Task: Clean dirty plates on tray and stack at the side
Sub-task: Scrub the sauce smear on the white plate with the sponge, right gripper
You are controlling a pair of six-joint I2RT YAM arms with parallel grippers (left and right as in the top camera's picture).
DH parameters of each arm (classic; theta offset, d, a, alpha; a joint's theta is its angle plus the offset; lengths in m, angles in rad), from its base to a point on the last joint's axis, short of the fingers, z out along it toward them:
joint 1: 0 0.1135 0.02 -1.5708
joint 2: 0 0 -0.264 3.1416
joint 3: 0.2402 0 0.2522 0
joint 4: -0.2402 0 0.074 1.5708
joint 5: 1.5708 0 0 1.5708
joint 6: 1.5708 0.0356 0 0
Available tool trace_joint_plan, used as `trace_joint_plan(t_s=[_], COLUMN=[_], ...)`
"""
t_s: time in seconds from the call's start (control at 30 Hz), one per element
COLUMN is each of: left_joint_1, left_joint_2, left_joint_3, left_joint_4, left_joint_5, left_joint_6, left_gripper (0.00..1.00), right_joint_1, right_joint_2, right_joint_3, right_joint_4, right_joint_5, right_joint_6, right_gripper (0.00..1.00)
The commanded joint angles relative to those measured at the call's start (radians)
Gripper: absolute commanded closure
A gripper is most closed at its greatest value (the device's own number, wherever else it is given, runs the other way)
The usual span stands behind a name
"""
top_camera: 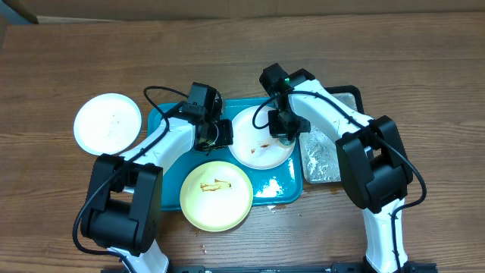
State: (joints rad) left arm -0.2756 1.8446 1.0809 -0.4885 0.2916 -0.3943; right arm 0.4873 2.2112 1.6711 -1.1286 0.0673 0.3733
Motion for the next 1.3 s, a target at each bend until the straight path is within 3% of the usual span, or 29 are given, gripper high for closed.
trace_joint_plan(t_s=[0.0, 0.37, 0.53, 0.7, 1.27], left_joint_1=[0.007, 0.007, 0.007, 0.007, 0.007], left_joint_2=[-0.001, -0.001, -0.001, -0.001, -0.001], left_joint_3=[0.012, 0.012, 0.012, 0.012, 0.012], left_joint_4=[-0.024, -0.091, -0.090, -0.085, -0.099], left_joint_5=[-0.104, -0.270, -0.273, -0.274, -0.310], left_joint_6=[-0.031, -0.055, -0.055, -0.055, -0.055], left_gripper=[0.96, 0.96, 0.96, 0.96, 0.96], right_joint_1=[-0.022, -0.022, -0.022, -0.016, 0.053], right_joint_2=[0.078, 0.078, 0.078, 0.078, 0.078], right_joint_3=[-0.047, -0.046, -0.039, -0.020, 0.082], right_joint_4=[-0.008, -0.015, -0.024, -0.023, -0.026], right_joint_5=[0.153, 0.153, 0.140, 0.009, -0.025], right_joint_6=[-0.012, -0.041, -0.083, -0.193, -0.167], right_gripper=[0.96, 0.96, 0.96, 0.96, 0.96])
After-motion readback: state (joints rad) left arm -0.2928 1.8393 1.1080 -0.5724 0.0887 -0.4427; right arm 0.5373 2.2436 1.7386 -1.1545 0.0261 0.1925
